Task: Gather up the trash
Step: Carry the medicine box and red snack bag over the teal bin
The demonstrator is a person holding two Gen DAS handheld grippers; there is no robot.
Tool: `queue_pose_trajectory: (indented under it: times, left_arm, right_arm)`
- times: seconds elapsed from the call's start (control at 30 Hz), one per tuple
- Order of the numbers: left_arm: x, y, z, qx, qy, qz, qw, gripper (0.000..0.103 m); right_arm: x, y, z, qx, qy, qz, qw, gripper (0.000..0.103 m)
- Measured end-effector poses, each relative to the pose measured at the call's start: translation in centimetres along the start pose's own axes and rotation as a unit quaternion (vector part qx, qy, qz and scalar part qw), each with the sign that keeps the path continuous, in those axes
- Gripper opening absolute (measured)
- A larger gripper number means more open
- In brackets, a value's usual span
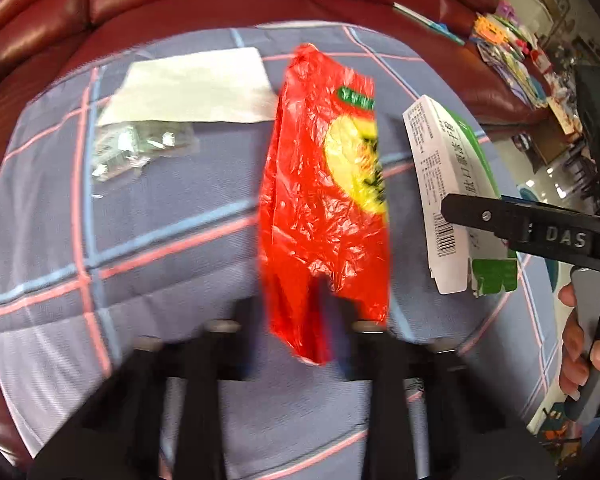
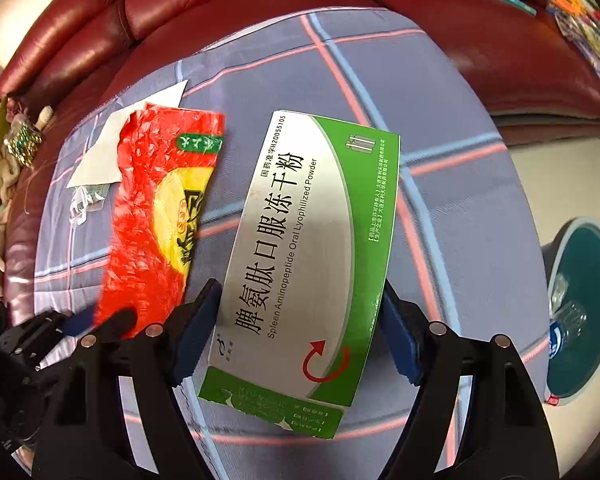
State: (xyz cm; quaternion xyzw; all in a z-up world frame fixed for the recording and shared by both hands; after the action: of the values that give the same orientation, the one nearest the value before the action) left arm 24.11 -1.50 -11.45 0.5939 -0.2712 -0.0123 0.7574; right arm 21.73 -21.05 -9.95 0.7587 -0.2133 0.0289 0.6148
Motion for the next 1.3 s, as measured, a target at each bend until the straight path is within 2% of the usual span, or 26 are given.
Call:
queue_pose_trajectory:
  times: [0.1,0.2,0.3,0.57,0.73,0.97,1.13,1.3]
  left_arm:
    - [-0.1,0.7,0.9,0.010,-0.002,0.016,0.9998,0.011]
    - [0.0,2.0,1.7,0.001,0.007,0.036,0.9993,0.010]
    - [0.2,3.3,3.2,-0.002,-0.002,0.053,0.9986,0.010]
    - [1.0,5.0,10.1,-0.031,-0.051,0.069,0.9958,0.010]
    - [1.4,4.9,16.2,-0.052,-0.102,0.062,0.9914,0.010]
    - [1.2,2.5,26.3,-0.081,-0.172,0.038,0.9811,0.010]
    - [1.2,-0.3,32.2,-0.094,-0.203,0.010,0.9745,0.010]
    - [1.3,-3.3,36.4,-0.097,-0.220,-0.024,0.9705,0.011]
  right_arm:
    - [-0.2,0.8,1.1,0.015,-0.010,0.003,1.000,0.072]
    - [-0.6,1.7,2.3,0.040,-0.025,0.002,0.999,0.072]
    - [-1.1,3.1,3.9,0.043,-0.033,0.014,0.998,0.072]
    - [-2.2,7.2,10.5,0.048,-0.087,0.048,0.994,0.072]
    - [-3.5,10.9,16.6,0.036,-0.127,0.080,0.988,0.072]
    - [-6.1,15.8,26.1,0.011,-0.183,0.121,0.976,0.072]
    - [-7.5,17.0,30.8,0.006,-0.208,0.131,0.969,0.072]
    - [-8.6,16.5,34.2,0.009,-0.230,0.127,0.965,0.073]
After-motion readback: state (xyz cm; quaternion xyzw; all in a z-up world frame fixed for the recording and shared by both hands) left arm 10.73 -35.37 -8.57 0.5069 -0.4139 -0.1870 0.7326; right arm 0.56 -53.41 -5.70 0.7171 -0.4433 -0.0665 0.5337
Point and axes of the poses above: each gripper's, at about its wrist camera, not at the fingertips, and y roughly against the way its jaws point, z to its right, x to its top, the point moved 1 cm from there along -y, roughly the way its jaws point, and after that the axes turned 4 degrees about -y, right-handed, at the moved point
